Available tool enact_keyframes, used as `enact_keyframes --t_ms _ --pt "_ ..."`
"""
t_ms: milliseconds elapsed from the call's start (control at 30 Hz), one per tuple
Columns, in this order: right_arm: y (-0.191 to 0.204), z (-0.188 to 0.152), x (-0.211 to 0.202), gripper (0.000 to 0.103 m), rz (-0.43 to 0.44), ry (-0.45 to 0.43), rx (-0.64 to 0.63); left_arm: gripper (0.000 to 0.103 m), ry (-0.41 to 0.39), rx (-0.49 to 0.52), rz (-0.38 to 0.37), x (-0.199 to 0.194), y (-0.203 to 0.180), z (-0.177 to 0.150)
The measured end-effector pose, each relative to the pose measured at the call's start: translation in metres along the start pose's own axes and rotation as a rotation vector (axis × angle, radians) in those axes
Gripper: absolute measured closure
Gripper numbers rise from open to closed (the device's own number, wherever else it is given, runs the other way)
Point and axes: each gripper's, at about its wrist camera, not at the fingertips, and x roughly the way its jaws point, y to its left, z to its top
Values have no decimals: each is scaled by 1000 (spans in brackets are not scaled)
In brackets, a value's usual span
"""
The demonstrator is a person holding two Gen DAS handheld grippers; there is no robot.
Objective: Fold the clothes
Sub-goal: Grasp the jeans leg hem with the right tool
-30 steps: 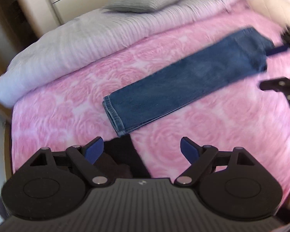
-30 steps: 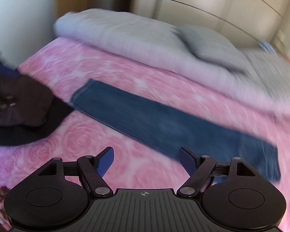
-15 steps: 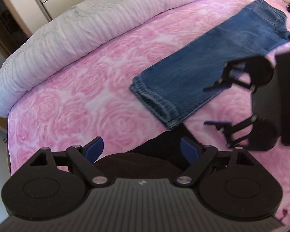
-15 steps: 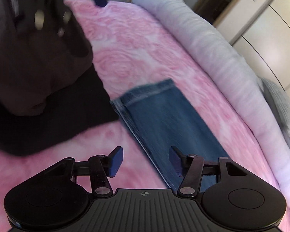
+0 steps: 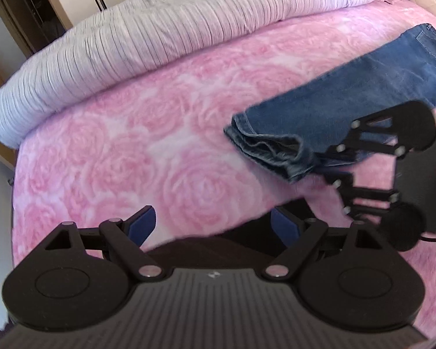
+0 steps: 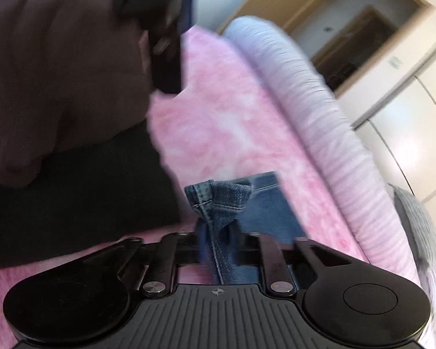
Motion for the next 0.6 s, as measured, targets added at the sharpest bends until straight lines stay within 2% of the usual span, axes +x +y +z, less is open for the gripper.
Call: enact_keyframes --t_ms 133,233,333,467,533,600 --pt "-52 2 -16 99 -18 -53 187 19 -27 21 7 -3 -14 28" --pt "-111 -4 -42 100 -53 -114 418 19 -45 46 -13 -5 -36 53" --pt "-182 -33 -84 100 -124 -182 682 19 -60 90 -54 -4 -68 79" --pt "-266 -109 -148 100 -281 -246 1019 19 -83 148 -125 3 -127 117" --pt "-294 -165 -171 100 -350 -240 1186 19 -91 177 -162 9 -156 134" --pt "-304 -233 -177 100 -387 -189 1371 19 -96 213 -192 17 -188 149"
